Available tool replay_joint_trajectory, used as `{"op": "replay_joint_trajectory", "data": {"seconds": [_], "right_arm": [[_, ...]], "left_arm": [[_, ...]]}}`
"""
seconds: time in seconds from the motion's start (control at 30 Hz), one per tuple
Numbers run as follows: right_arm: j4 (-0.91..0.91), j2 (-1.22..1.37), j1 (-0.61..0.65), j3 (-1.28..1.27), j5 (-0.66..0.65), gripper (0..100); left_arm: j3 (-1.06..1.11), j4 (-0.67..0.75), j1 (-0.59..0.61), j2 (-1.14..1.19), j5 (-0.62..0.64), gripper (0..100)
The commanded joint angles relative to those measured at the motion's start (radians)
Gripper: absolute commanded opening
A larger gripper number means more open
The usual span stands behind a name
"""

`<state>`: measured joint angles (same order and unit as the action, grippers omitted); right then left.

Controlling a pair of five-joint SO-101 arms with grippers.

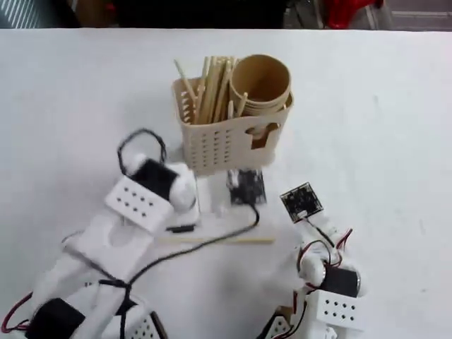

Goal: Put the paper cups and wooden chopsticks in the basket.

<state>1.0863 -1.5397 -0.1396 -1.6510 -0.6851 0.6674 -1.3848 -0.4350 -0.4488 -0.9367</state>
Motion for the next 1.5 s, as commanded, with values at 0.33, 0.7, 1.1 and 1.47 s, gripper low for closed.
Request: {"op": "replay_joint_trajectory", "data": {"seconds": [0.33,0.7,1.1,1.47], "right_arm": [[-0.015,0.005,-0.002,0.008,-0.002,3.9],[-0.015,0.005,-0.002,0.008,-0.002,3.9],[-0.016,0.005,-0.002,0.008,-0.002,3.9],[-0.016,0.005,-0.002,0.008,-0.002,3.9]], "left_arm": [[0.394,0.540,-0.015,0.033,-0.017,12],[0.080,0.376,0.035,0.283,0.124,12],[-0.015,0.072,0.041,0.243,0.048,12],[0.086,0.135,0.005,0.248,0.037,12]]}}
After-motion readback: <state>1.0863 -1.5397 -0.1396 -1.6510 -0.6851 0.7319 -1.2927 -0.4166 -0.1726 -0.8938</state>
